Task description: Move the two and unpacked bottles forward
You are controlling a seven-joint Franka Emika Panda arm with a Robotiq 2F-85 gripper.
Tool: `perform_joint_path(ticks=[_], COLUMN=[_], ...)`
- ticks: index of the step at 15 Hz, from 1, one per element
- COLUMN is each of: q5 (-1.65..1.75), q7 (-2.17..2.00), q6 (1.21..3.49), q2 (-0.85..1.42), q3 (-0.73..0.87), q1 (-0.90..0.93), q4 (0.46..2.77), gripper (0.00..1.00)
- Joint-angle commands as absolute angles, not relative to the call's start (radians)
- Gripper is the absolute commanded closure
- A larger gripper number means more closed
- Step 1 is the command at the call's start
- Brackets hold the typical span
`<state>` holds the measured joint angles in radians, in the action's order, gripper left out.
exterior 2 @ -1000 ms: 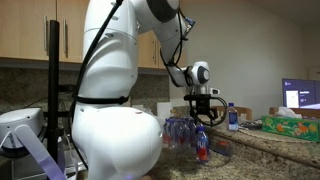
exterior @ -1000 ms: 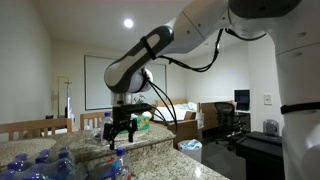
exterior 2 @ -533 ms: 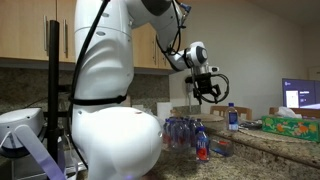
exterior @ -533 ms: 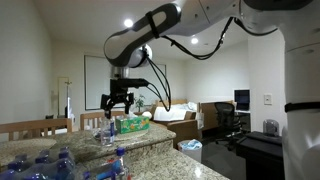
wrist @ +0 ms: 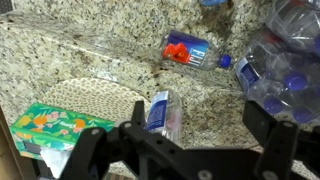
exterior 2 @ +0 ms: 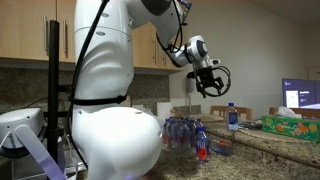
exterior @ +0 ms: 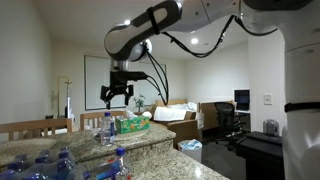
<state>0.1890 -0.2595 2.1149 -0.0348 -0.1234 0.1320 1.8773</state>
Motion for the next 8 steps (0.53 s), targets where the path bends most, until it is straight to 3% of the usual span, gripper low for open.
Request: perform_joint_path(ticks=[1, 8], q5=[0.184, 0.215], q7=[-0.261, -0.410], q6=[2.118, 2.134], q2=[-0.029, 0.228], q3=[-0.128, -0.102], q1=[0.129, 0.130], q4=[1.876, 1.669], gripper=[0.00, 0.00])
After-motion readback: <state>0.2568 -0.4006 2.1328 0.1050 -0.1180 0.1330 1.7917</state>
